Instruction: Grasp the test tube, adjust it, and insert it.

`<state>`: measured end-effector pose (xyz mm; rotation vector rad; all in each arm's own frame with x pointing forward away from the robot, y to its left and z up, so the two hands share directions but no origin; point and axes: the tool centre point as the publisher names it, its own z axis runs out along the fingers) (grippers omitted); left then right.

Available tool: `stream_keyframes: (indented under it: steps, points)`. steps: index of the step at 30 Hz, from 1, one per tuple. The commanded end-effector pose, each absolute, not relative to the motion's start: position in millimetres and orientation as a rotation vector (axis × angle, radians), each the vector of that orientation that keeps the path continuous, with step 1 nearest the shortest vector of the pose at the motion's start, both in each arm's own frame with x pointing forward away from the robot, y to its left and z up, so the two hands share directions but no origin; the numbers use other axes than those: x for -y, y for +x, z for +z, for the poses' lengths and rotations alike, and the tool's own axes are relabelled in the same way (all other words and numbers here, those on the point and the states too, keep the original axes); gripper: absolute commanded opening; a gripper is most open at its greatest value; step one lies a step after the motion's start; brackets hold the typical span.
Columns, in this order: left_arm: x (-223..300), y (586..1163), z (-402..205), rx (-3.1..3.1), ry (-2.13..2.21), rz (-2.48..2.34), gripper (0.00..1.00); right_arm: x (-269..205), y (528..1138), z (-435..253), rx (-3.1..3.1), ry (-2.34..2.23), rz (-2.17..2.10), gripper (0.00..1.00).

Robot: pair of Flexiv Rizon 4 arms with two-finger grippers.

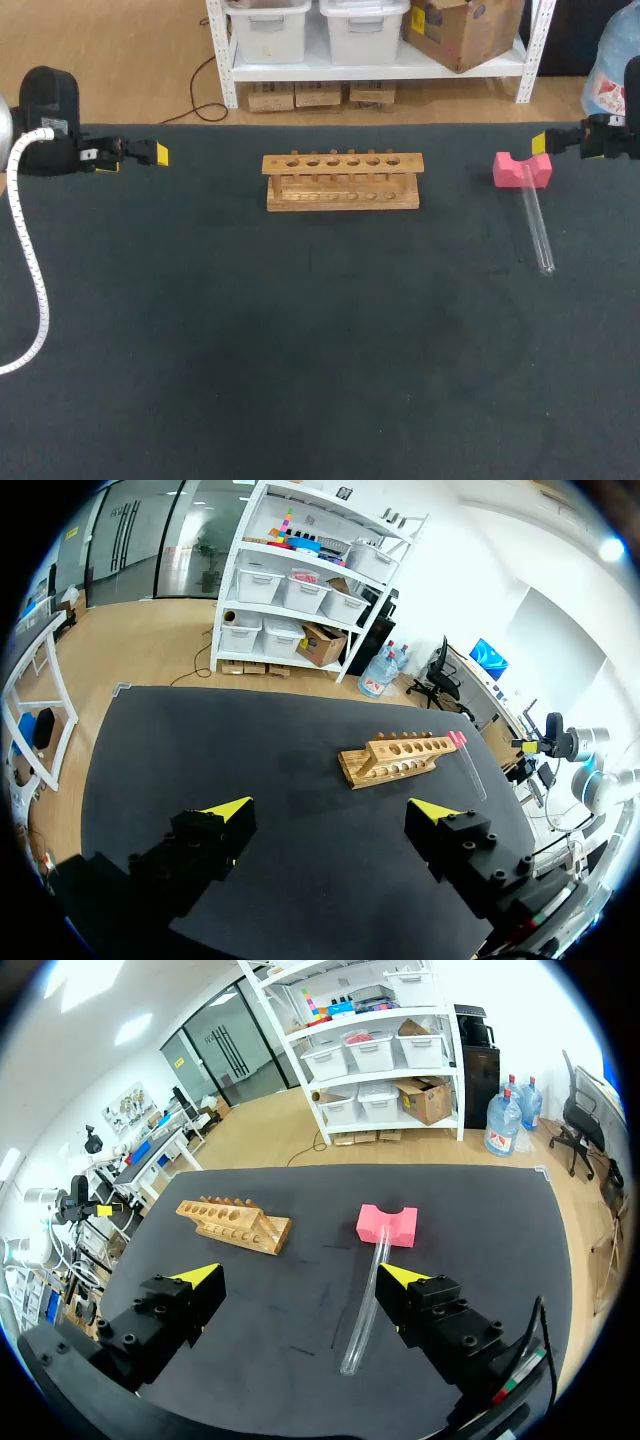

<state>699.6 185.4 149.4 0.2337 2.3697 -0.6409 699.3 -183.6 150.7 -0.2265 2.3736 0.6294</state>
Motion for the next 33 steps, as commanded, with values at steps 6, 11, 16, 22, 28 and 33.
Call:
stream_keyframes:
  steps: [6, 11, 16, 22, 28, 33]
  points:
    - [-184.0, 700.1, 150.8, -2.378, 0.230, -0.631, 1.00, 184.2, 699.7, 150.3, -2.373, -0.229, 0.632, 1.00]
    - [-184.0, 700.1, 150.8, -2.378, 0.230, -0.631, 1.00, 184.2, 699.7, 150.3, -2.373, -0.229, 0.632, 1.00]
    - [-187.9, 702.5, 152.5, -2.352, 0.267, -0.618, 1.00, 184.2, 699.7, 150.3, -2.373, -0.229, 0.632, 1.00]
    - [-208.6, 706.1, 166.5, -2.185, 0.587, -0.646, 1.00, 184.2, 699.7, 150.3, -2.373, -0.229, 0.632, 1.00]
    - [-227.6, 700.6, 172.4, -1.994, 0.907, -0.752, 1.00, 184.2, 699.7, 150.3, -2.373, -0.229, 0.632, 1.00]
    - [-228.2, 697.8, 173.9, -1.854, 1.107, -0.818, 1.00, 184.2, 699.7, 150.3, -2.373, -0.229, 0.632, 1.00]
